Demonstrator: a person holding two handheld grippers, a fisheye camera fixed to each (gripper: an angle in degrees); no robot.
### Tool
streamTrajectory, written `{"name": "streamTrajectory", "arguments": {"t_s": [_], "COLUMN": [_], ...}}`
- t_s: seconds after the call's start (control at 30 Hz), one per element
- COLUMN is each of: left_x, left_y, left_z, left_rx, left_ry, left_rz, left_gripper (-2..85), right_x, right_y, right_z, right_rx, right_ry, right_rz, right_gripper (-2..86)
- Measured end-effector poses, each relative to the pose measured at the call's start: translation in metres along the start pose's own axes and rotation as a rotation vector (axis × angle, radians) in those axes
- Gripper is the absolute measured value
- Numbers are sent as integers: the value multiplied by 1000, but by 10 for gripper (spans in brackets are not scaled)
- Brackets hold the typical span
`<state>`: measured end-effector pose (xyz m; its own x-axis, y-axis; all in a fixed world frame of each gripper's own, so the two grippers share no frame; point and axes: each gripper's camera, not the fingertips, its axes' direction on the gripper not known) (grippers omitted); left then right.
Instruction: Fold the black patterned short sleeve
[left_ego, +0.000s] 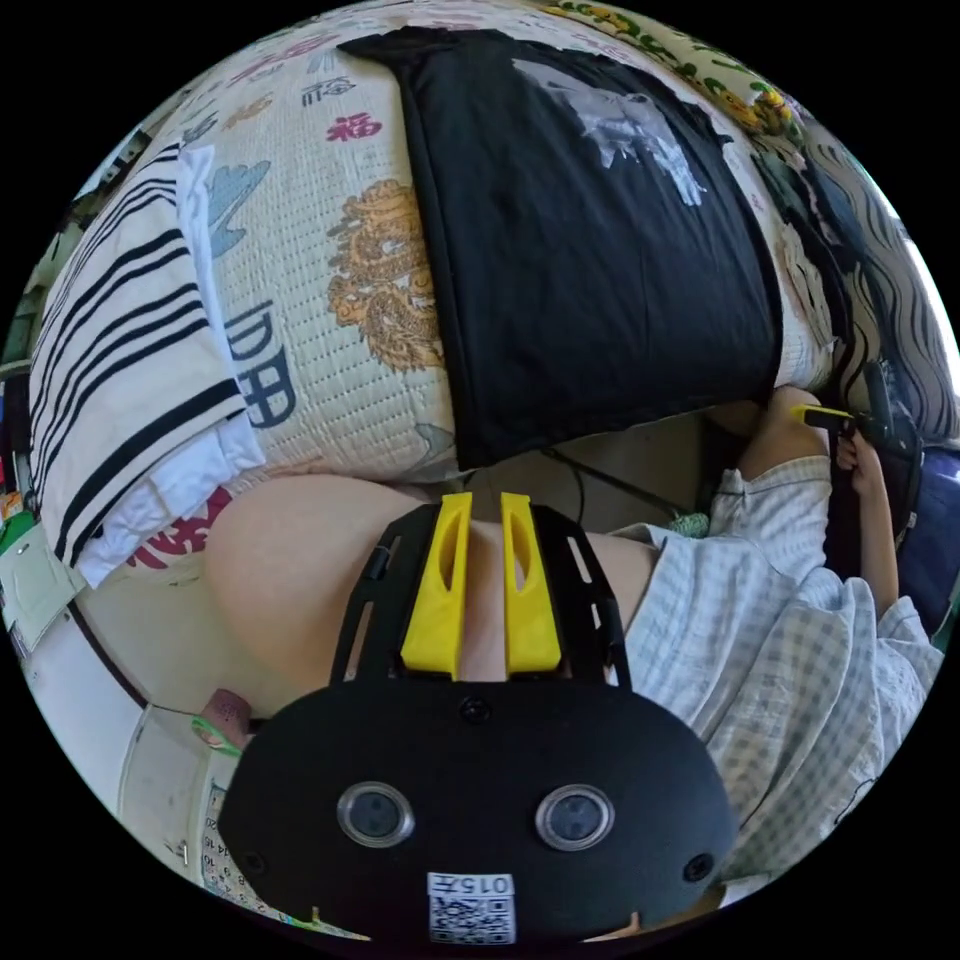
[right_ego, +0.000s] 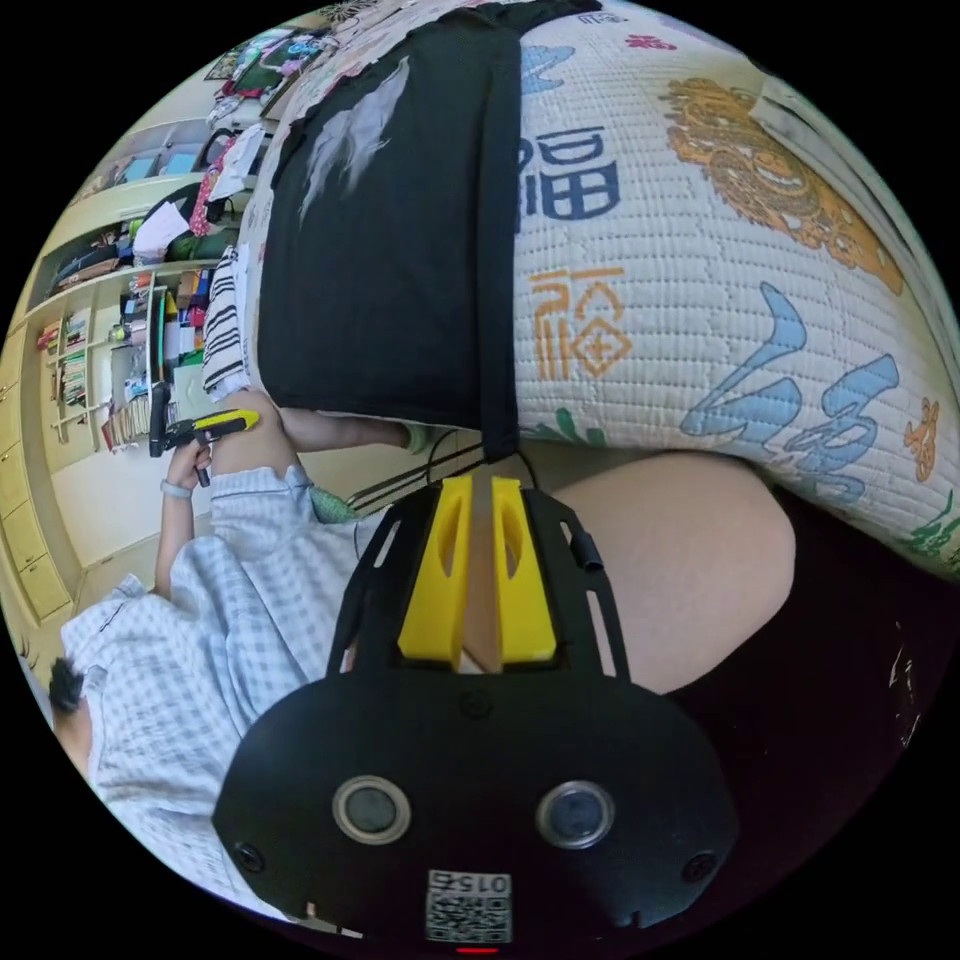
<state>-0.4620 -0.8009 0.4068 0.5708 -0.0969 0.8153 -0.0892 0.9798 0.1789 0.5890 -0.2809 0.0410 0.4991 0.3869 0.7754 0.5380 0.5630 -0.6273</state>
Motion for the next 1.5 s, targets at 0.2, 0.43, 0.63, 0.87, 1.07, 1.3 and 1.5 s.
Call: {"name": "streamTrajectory", "arguments": {"t_s": [0.2,0.43,0.63,0.87,1.07,1.3,1.5], "left_x": [-19,62,173,262,301,322,347], "left_y": [-5,-145,-322,-513,-593,-626,-613], "left_z": [-40,-141,-169,-117,-54,2,-1], "left_rx": [172,450,538,467,422,381,439], "left_ry": [104,43,75,140,172,87,256], "left_rz": [-38,283,488,458,428,377,572], "left_gripper": [39,35,41,66,81,55,-2], "right_x": [-1,-25,-24,4,37,58,67], "right_y": [1,-102,-233,-357,-407,-403,-384], "right_z": [-54,-160,-200,-191,-173,-164,-147], "right_rx": [175,537,619,619,608,679,789], "right_ry": [-91,-59,92,178,97,136,196], "right_rz": [18,-52,-37,1,0,-24,20], "right_gripper": [56,61,75,80,17,0,-1]}}
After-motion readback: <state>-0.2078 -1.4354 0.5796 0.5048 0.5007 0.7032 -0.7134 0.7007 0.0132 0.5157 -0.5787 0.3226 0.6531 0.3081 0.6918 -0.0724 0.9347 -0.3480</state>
